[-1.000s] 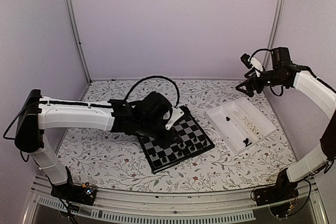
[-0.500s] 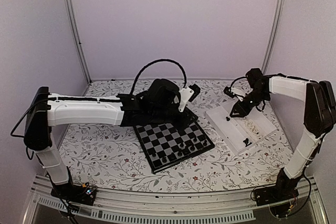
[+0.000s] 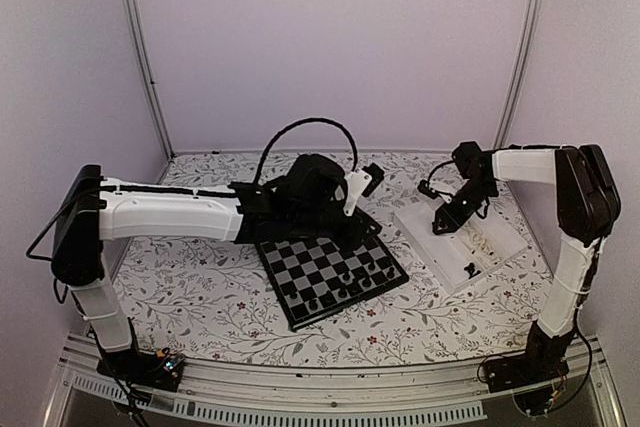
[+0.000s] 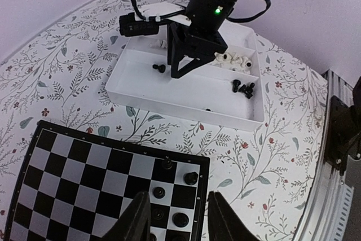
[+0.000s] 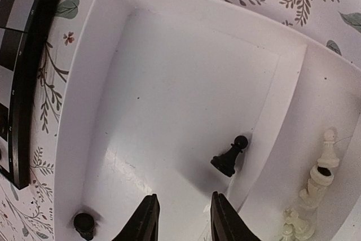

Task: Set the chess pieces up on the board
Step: Adjust the chess piece in the storage box.

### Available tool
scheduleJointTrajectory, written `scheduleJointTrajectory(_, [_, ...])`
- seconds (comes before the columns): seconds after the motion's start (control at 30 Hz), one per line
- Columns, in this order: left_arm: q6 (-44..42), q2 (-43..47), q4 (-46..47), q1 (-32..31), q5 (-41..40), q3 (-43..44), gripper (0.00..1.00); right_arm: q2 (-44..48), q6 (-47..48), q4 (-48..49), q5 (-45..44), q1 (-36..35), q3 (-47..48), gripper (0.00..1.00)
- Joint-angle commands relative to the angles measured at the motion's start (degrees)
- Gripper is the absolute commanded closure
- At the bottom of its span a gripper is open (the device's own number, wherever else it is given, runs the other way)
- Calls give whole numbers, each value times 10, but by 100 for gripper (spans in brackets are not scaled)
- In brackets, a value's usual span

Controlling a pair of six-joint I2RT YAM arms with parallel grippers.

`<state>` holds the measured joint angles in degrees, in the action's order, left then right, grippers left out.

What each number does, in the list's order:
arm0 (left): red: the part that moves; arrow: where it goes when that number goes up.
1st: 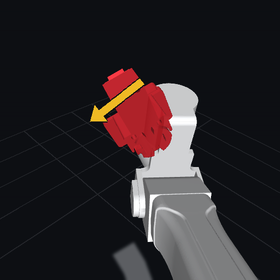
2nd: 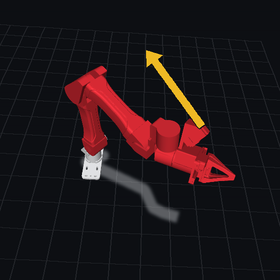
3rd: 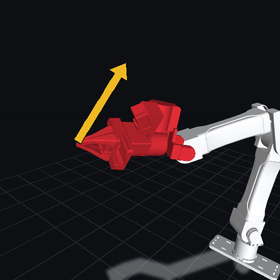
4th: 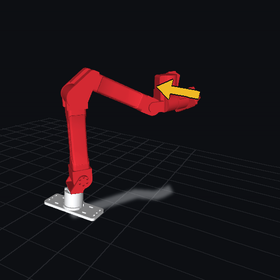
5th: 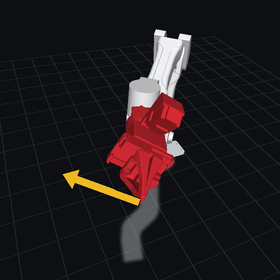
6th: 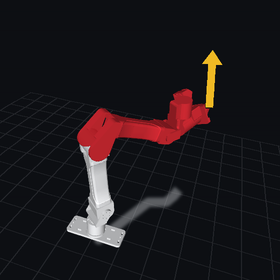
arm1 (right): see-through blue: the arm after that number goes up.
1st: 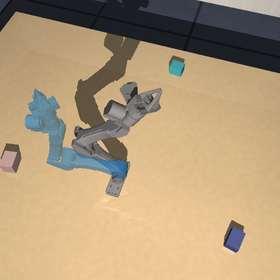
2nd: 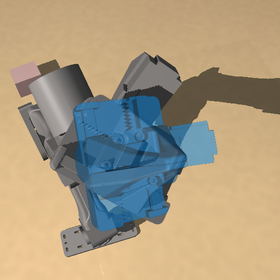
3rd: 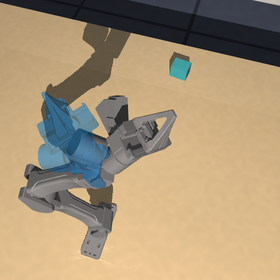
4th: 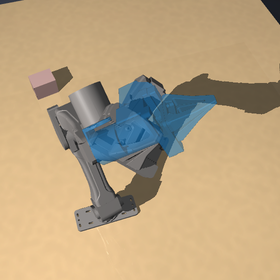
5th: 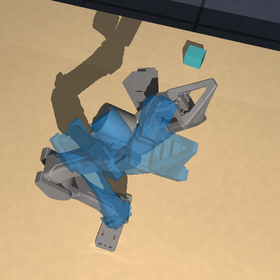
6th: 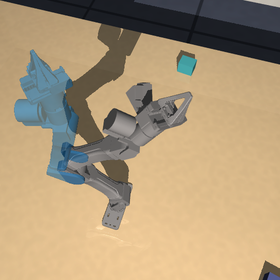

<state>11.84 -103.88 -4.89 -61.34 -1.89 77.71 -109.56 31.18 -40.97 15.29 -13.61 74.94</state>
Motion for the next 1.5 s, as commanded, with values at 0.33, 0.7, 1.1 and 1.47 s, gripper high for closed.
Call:
scheduleJointTrajectory(0.33, [10,-21,16,7,15,0,64,-64,-50,20,-53,-24,53,61])
scheduleJointTrajectory(0.7, [11,-22,14,7,15,-2,64,-69,-44,17,-25,-34,81,64])
scheduleJointTrajectory(1.1, [15,-27,16,7,36,0,64,-69,-60,27,-84,-34,87,65])
scheduleJointTrajectory(1.47, [21,-27,16,7,37,-5,64,-121,-86,15,-106,-38,145,64])
